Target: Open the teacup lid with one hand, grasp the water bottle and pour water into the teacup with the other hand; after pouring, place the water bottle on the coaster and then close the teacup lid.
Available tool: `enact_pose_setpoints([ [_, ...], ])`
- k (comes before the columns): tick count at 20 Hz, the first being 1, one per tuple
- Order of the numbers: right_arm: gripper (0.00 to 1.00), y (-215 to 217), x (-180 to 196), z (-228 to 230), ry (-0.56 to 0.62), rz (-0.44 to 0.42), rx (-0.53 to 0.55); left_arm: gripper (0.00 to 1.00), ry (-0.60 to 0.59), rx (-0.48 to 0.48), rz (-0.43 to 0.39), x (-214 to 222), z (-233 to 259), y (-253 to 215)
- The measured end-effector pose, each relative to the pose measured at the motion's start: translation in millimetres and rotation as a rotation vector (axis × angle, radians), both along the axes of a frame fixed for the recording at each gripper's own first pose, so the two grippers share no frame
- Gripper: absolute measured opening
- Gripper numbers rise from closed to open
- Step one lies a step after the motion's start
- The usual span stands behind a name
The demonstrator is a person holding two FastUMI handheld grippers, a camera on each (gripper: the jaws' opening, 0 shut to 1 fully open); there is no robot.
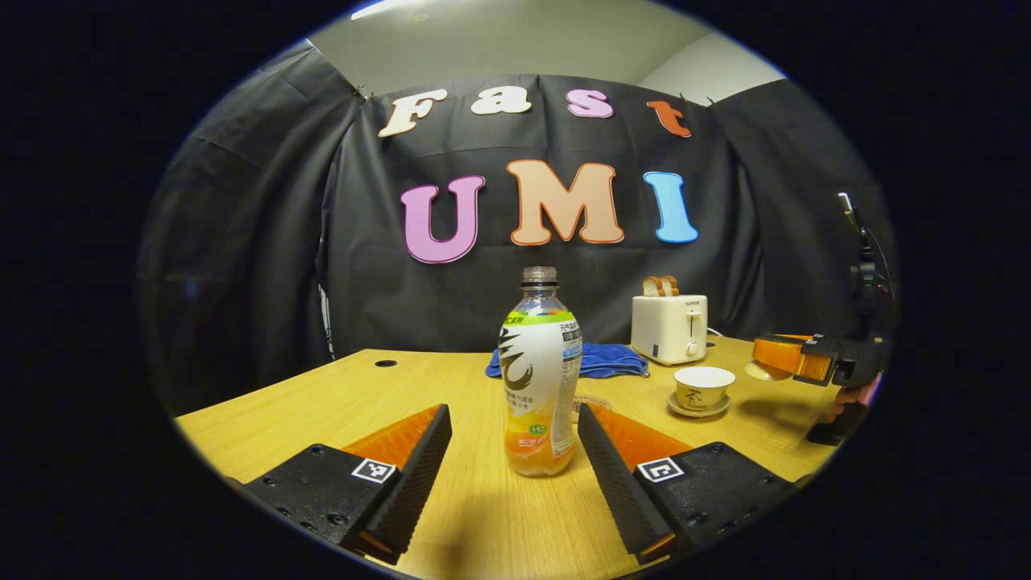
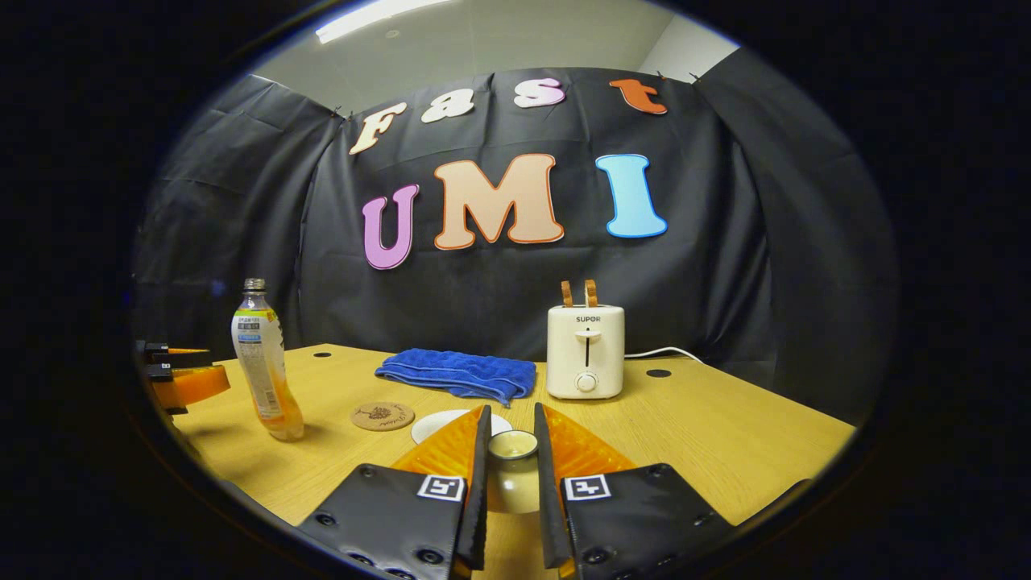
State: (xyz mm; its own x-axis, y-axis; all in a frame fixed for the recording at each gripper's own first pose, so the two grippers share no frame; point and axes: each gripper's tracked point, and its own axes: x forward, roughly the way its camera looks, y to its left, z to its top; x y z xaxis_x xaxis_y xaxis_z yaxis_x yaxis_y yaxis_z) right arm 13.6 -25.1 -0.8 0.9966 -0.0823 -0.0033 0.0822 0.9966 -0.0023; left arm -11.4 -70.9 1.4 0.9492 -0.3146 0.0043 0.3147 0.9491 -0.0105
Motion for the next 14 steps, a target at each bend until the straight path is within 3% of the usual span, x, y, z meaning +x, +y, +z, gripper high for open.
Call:
enact_pose_setpoints([
  [9, 0.31, -15, -13, 1, -0.003, -0.045, -0.002, 0.93, 0.038, 0.017, -0.037, 38, -6, -30],
  [14, 0.30, -16, -14, 1, -0.003, -0.045, -0.002, 0.92, 0.083, 0.023, -0.007, 62, -13, -34],
])
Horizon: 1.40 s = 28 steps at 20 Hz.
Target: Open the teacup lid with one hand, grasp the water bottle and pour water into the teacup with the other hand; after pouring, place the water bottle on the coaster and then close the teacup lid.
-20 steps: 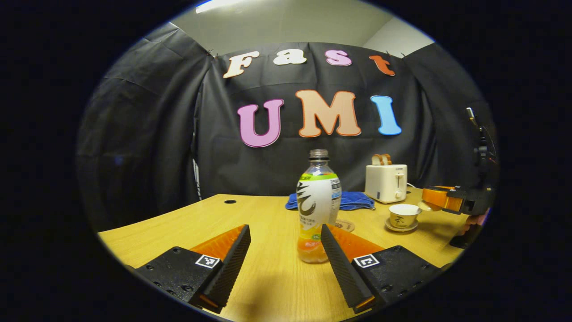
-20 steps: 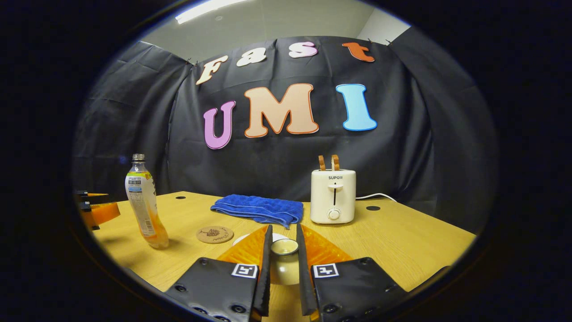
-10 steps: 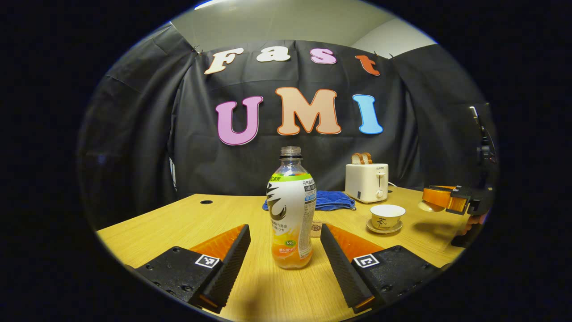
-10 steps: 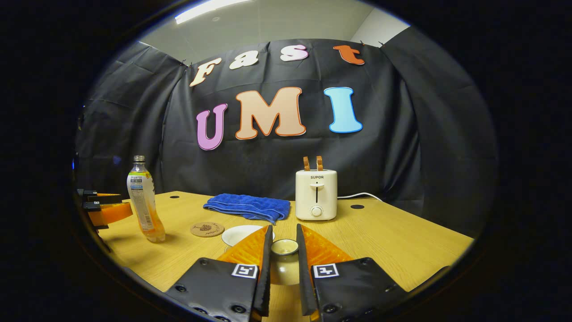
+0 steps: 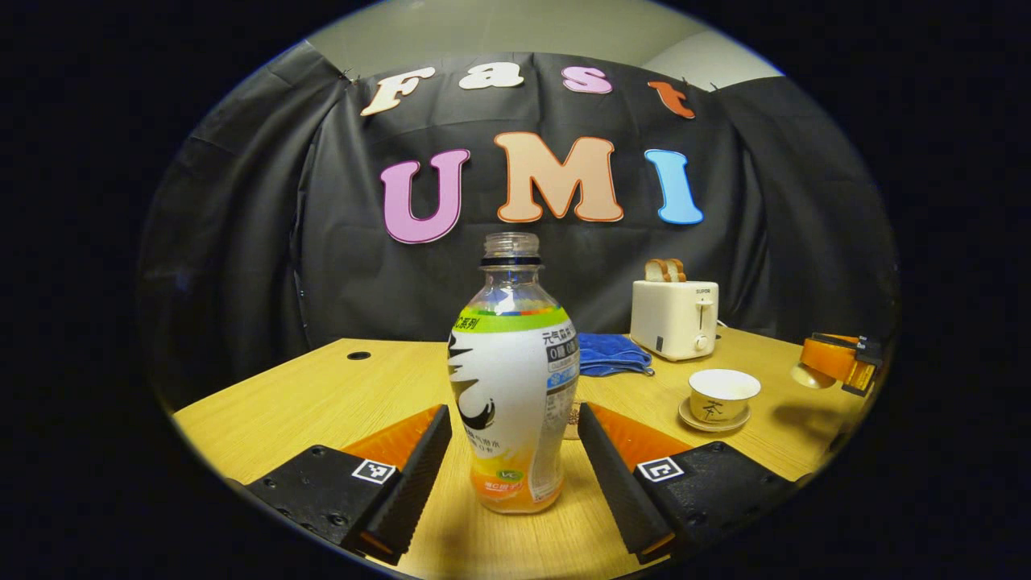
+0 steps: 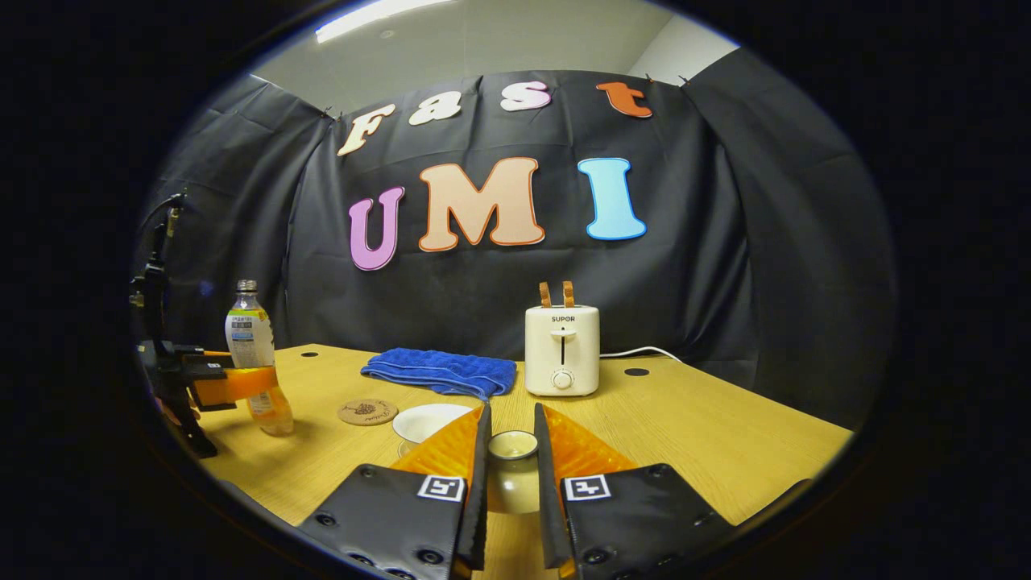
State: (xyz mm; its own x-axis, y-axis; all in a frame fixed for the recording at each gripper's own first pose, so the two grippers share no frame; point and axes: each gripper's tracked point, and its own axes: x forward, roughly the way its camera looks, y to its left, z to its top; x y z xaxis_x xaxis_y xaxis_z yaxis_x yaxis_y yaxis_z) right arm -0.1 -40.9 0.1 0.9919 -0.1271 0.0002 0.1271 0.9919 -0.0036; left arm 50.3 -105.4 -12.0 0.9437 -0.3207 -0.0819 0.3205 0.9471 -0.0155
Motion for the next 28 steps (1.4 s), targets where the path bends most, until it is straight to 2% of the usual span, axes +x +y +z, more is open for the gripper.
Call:
enact_pose_setpoints([
  [3, 0.30, 0, -1, 0, 0.001, 0.002, -0.001, 0.92, 0.019, 0.004, 0.002, 6, -1, -2],
  [4, 0.30, 0, -2, 0, 0.001, 0.004, 0.000, 0.85, 0.024, 0.007, 0.005, 8, -4, -2],
  [7, 0.30, -4, -6, 1, -0.001, 0.001, 0.000, 0.80, 0.045, 0.028, -0.001, 11, -8, -5],
  [10, 0.31, -9, -9, 1, -0.002, -0.006, 0.000, 0.66, 0.068, 0.045, -0.005, 12, -13, -5],
  [13, 0.30, -12, -11, 2, -0.002, -0.009, 0.000, 0.62, 0.071, 0.051, 0.001, 12, -14, -5],
  [16, 0.30, -14, -13, 2, -0.003, -0.016, -0.001, 0.54, 0.079, 0.084, 0.040, 13, -17, 0],
  [17, 0.29, -15, -14, 3, -0.003, -0.018, -0.001, 0.54, 0.069, 0.105, 0.062, 14, -15, 2],
  [20, 0.31, -15, -15, 2, -0.001, -0.014, 0.000, 0.49, 0.051, 0.219, 0.109, 15, -14, 11],
  [23, 0.31, -29, -15, 2, -0.002, -0.067, -0.002, 0.49, 0.012, 0.345, 0.153, 22, 1, 12],
  [28, 0.31, -38, -17, 3, -0.002, -0.090, -0.003, 0.49, -0.088, 0.627, 0.191, 35, 30, 8],
])
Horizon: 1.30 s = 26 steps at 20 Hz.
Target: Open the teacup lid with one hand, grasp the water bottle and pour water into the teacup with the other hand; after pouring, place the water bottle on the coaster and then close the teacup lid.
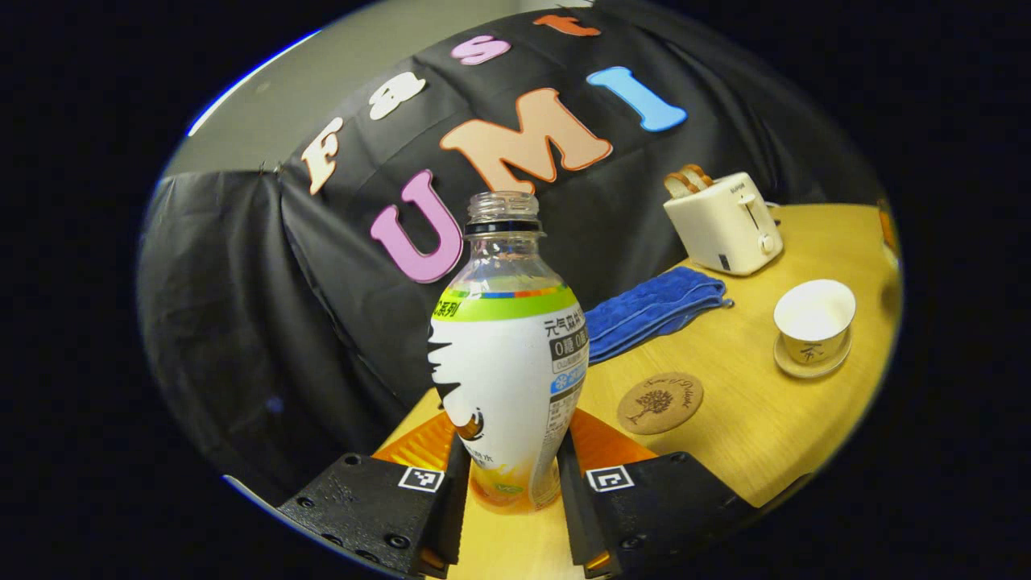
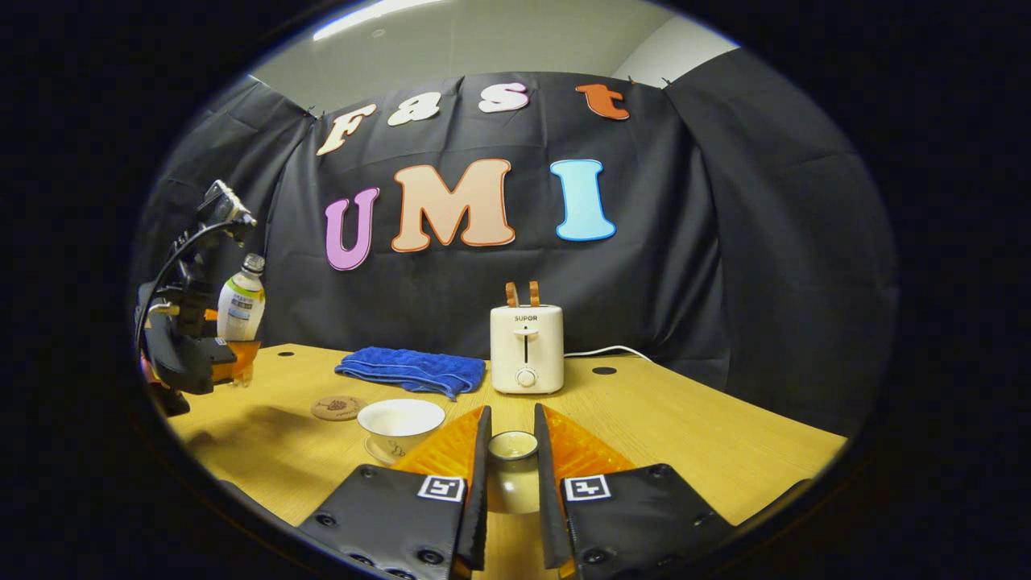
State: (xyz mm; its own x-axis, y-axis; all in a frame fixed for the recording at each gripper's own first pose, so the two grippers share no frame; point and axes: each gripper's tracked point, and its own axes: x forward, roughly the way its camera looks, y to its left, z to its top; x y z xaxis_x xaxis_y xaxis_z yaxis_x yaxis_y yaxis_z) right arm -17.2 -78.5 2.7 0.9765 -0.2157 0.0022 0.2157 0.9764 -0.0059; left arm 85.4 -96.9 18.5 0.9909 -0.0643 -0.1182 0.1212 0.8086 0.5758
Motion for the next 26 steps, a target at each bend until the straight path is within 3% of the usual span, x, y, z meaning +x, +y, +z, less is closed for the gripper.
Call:
enact_pose_setpoints([
  [13, 0.30, -46, -6, 2, -0.005, -0.092, -0.004, 0.49, -0.107, 0.593, -0.078, 8, 16, -41],
  [20, 0.31, -54, -6, 1, -0.006, -0.109, -0.005, 0.49, -0.146, 0.830, -0.139, 10, 11, -65],
  [26, 0.31, -56, -6, 1, -0.006, -0.110, -0.006, 0.49, -0.152, 0.955, -0.159, 14, 10, -70],
])
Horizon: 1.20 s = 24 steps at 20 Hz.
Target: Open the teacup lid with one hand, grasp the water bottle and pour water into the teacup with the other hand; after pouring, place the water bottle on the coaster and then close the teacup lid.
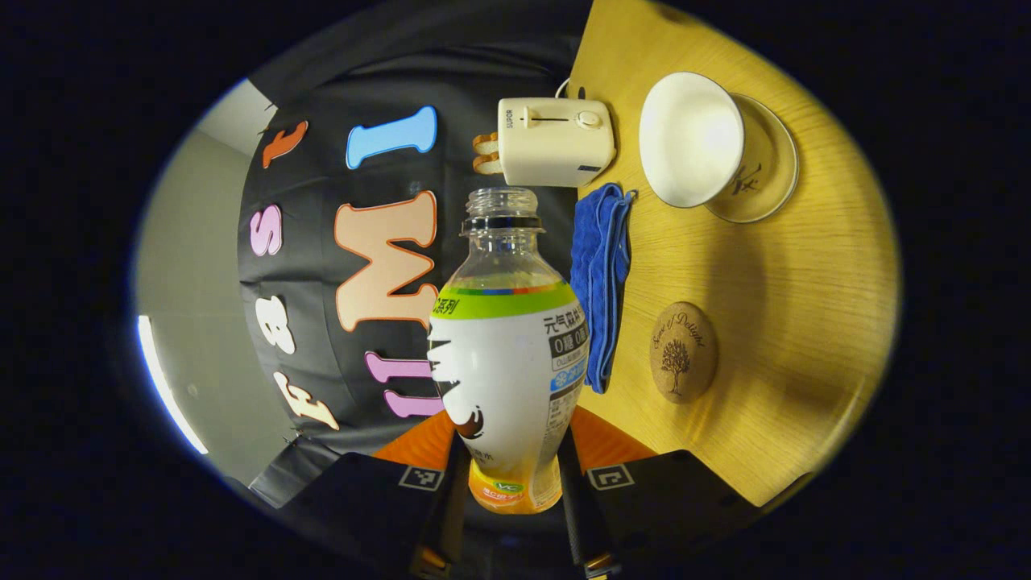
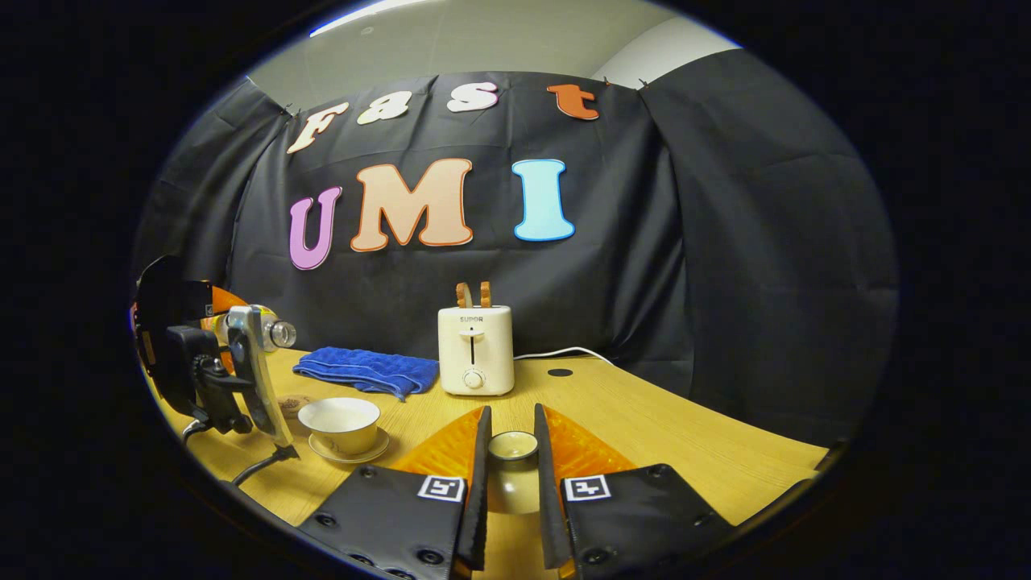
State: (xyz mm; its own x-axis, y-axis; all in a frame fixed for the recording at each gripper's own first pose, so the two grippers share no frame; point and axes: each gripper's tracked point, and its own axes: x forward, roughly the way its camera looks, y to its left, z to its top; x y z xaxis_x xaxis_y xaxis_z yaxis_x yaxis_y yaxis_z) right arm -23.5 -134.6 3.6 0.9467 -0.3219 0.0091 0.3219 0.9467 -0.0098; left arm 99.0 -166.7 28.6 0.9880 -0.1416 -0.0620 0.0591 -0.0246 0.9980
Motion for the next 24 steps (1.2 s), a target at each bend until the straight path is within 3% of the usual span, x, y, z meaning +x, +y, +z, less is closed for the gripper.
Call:
enact_pose_setpoints([
  [14, 0.31, 0, 0, 0, 0.002, 0.000, 0.000, 0.49, -0.030, 0.307, -0.049, 4, 3, -20],
  [24, 0.31, 0, -1, 1, 0.004, -0.001, -0.001, 0.49, -0.071, 0.428, -0.084, 7, 24, -31],
])
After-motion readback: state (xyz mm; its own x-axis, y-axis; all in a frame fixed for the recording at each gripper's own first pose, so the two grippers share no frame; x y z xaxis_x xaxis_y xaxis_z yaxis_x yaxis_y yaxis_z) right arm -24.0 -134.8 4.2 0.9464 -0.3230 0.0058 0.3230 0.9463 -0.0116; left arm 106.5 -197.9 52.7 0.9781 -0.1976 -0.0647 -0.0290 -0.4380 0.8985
